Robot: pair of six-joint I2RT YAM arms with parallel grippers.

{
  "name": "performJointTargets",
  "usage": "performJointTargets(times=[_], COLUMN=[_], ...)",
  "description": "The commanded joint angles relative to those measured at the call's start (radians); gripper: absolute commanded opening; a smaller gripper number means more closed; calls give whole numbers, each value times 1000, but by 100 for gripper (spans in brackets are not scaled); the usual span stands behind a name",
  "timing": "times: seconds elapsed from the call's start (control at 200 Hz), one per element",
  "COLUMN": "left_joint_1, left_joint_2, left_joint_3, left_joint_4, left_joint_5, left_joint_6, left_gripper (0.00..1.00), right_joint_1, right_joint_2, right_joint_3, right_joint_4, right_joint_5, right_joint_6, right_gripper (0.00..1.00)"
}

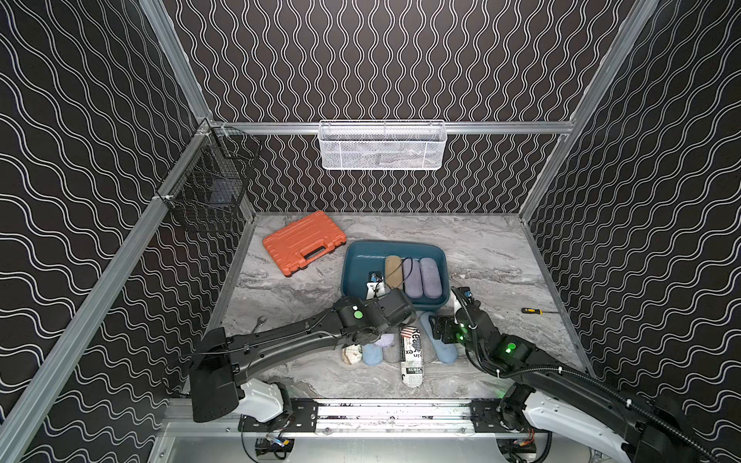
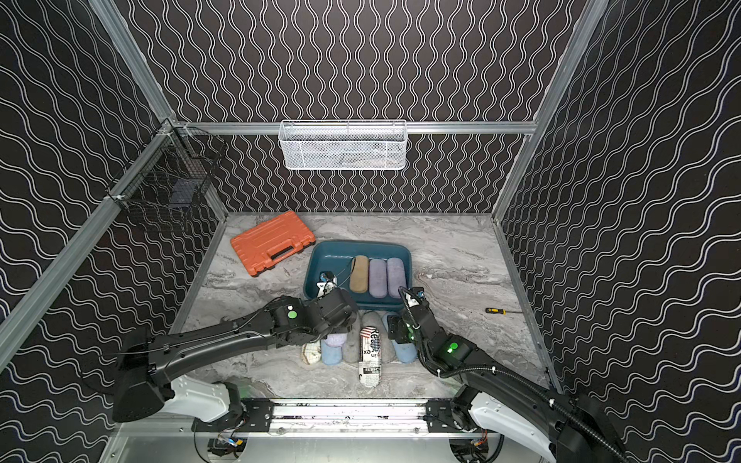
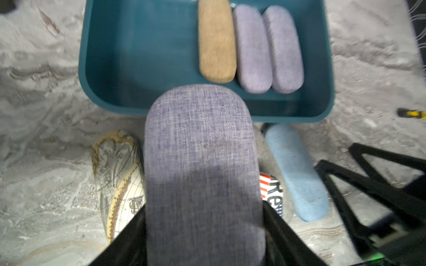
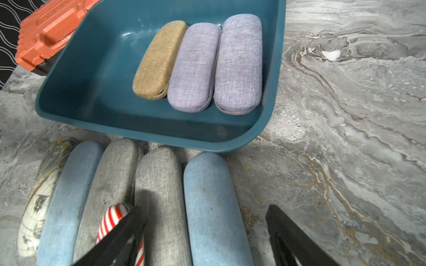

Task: Put the glasses cases into the storage boxes
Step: Place the glasses case in the storage box.

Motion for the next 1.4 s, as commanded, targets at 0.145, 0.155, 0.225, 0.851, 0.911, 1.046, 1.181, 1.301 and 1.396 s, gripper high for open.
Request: performJointTargets(times=[0.145,0.155,0.225,0.851,0.911,1.046,1.181,1.301,1.396], left_joint_1=[165,175,232,471,471,476,480,482,485], left_joint_2=[72,78,121,529,555,586,614,632,642], left_joint_3=[80,85,119,325,340,341,344,345,341], left_joint_4=[131,135,171,317,315,326,337,338,347], left_joint_5=[45,48,70,238,240,242,257,250,256], left_joint_6=[218,224,277,470,477,476,475,471,469], left_gripper=[61,61,61,62,62,63,63,64,64], right_joint_1=[-73,-77,-100,-269,-279,-290,-298,-302,-307], right_joint_2=[50,53,72,271,282,292,300,310,311], right_joint_3=[38,39,49,119,122,130,132,138,136], right_joint_4=[71,73,83,140,144,147,151,142,146], right_joint_5=[-71,-75,-94,-225,-235,-240,-240,-242,-244], right_joint_6=[-39,-41,-48,-85,-82,-80,-83,-86,-83], right_gripper=[84,84,84,84,84,84,84,83,83])
